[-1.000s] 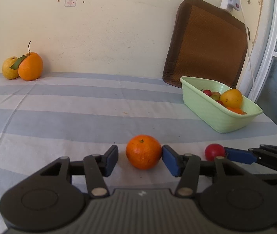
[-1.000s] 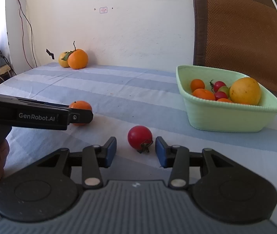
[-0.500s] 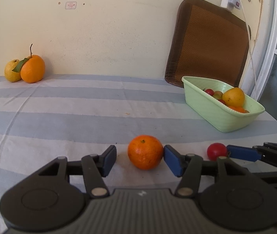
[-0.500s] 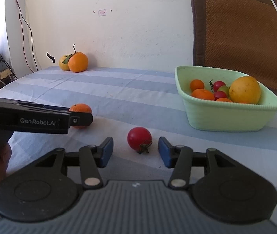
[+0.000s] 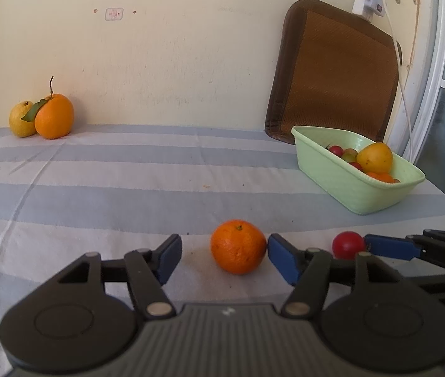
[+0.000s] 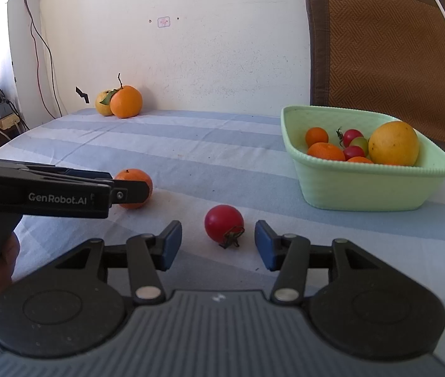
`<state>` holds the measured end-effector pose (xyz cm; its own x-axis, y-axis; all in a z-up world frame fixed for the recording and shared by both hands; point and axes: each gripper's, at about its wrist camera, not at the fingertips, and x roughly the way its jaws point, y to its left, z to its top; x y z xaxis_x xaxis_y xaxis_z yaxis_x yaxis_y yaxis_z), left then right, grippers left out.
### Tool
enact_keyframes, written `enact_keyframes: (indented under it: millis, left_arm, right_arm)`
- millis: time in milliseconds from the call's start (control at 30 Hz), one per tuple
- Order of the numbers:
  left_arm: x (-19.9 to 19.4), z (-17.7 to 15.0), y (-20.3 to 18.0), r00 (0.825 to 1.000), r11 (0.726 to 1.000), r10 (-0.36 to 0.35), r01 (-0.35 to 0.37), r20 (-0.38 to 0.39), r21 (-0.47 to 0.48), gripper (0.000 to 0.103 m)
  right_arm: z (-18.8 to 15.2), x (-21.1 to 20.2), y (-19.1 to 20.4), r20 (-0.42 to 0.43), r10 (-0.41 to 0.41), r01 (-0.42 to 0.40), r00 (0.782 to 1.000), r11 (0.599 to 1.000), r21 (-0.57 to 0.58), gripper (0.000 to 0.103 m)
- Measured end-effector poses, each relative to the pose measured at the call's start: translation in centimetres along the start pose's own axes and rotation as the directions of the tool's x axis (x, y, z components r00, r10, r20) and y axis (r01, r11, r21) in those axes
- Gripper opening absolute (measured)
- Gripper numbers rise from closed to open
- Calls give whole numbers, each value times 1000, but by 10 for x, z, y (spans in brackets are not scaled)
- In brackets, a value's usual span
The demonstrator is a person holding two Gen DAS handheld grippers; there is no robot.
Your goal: Organize fruits
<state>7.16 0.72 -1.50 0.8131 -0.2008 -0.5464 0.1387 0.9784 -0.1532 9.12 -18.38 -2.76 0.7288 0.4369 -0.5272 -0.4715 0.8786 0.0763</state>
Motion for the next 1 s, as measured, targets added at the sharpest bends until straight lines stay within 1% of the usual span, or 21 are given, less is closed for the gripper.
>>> enact_keyframes:
  millis: [33,67,100,433,533,567,600,767,867,1000]
  left_arm:
    - [-1,0,0,1000,1000,2,-2,3,-1,69]
    - [-1,0,0,1000,1000,5,-5,8,-1,75]
    - [-2,0,0,1000,1000,8,-8,16,-1,80]
    - [-6,0,-1,1000,1000,14,-14,27,5,80]
    - [-10,-2,-1,999,1000,21,-21,42,3,84]
    - [-12,-3,-1,998,1000,28,-29,51,3,89]
    - [-13,-3,-1,998,999,35,-35,57,5,91]
    - [-24,-11,-3,996,998,52,-54,79,29,92]
    - [-31,-16,-3,993,996,77,-80,88,30,95]
    - [-36,-19,-3,990,993,109,-112,94,26,95]
  right_arm:
    - [0,0,0,1,1,-1,1000,1000,1,55]
    - [0,0,-1,2,1,-1,1000,1000,2,57]
    - [0,0,-1,4,1,-1,1000,1000,3,57]
    - [-4,-6,-2,13,5,-5,1000,1000,22,58]
    - [-7,-10,-3,17,2,-3,1000,999,38,58]
    - [-8,-12,-3,20,1,-2,1000,999,43,58]
    - [-9,-14,-3,27,-1,0,1000,999,49,58]
    - [-14,-24,-2,57,-14,10,998,997,75,59]
    - [-16,-27,-2,65,-27,21,998,996,92,59]
    - [-19,-32,-1,81,-41,32,996,994,103,62]
